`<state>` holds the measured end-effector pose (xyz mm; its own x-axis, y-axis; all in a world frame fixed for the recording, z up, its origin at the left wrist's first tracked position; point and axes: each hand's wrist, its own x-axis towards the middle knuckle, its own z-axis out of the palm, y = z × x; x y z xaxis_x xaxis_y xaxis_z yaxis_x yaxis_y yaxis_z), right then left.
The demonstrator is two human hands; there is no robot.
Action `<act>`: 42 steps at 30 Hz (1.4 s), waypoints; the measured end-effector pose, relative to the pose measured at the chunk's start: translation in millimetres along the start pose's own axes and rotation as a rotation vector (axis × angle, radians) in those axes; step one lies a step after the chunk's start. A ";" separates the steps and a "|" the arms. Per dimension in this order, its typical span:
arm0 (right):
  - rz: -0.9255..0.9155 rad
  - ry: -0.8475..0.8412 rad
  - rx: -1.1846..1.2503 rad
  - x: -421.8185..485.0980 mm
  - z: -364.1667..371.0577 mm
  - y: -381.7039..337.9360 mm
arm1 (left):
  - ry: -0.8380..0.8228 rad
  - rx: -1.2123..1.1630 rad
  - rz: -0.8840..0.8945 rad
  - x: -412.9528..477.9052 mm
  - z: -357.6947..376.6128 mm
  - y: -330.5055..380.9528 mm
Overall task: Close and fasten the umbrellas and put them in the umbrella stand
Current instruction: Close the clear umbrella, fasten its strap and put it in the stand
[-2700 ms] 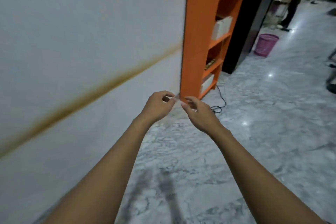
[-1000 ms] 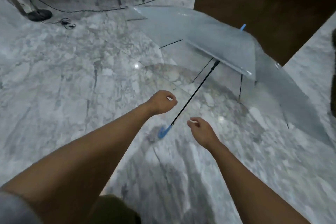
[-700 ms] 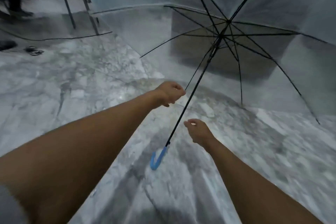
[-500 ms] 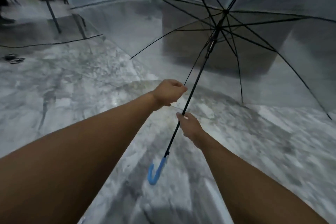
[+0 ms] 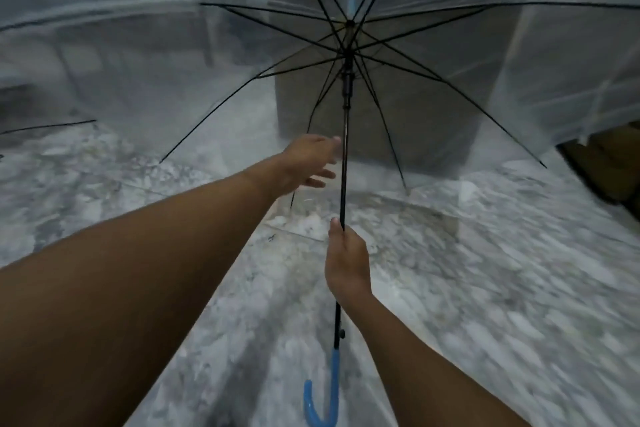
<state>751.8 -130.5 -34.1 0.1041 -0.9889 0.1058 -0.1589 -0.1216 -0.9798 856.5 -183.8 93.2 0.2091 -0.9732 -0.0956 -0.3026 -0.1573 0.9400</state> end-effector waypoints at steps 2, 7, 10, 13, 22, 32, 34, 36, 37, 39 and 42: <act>-0.048 -0.039 0.042 -8.8 -11.9 -9.3 | 0.041 -0.083 0.045 -1.9 3.9 28.0; -0.137 -0.075 0.017 -24.3 -40.1 -35.2 | 0.237 -0.295 0.134 -14.6 2.2 99.5; -0.157 -0.080 0.024 -28.6 -53.1 -50.7 | 0.315 -0.342 0.133 -24.8 -1.5 120.0; -0.171 -0.084 -0.004 -31.4 -62.0 -61.3 | 0.297 -0.361 0.126 -34.3 -3.3 133.7; -0.248 -0.113 -0.153 -8.6 -81.9 -120.6 | 0.049 -0.436 0.102 -75.7 17.4 122.2; -0.306 -0.220 -0.168 6.5 -94.5 -148.5 | -0.004 -0.633 0.044 -76.4 12.8 87.1; -0.269 -0.274 -0.136 7.1 -93.0 -147.7 | 0.048 -0.675 0.049 -71.2 11.3 90.7; -0.229 -0.347 -0.110 6.1 -93.7 -150.1 | 0.078 -0.689 0.070 -65.2 9.1 94.8; -0.225 -0.387 -0.115 4.9 -93.1 -148.4 | 0.095 -0.698 0.082 -61.5 6.5 97.8; -0.201 -0.442 -0.184 0.8 -92.1 -140.2 | 0.143 -0.723 0.103 -52.9 -2.1 106.0; -0.083 -0.487 -0.195 -8.0 -93.6 -123.8 | 0.207 -0.729 0.127 -42.2 -17.2 117.3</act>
<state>678.8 -115.5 102.3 0.5609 -0.8266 0.0452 -0.3051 -0.2571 -0.9169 828.2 -158.3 213.1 0.4050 -0.9140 0.0230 0.3388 0.1733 0.9248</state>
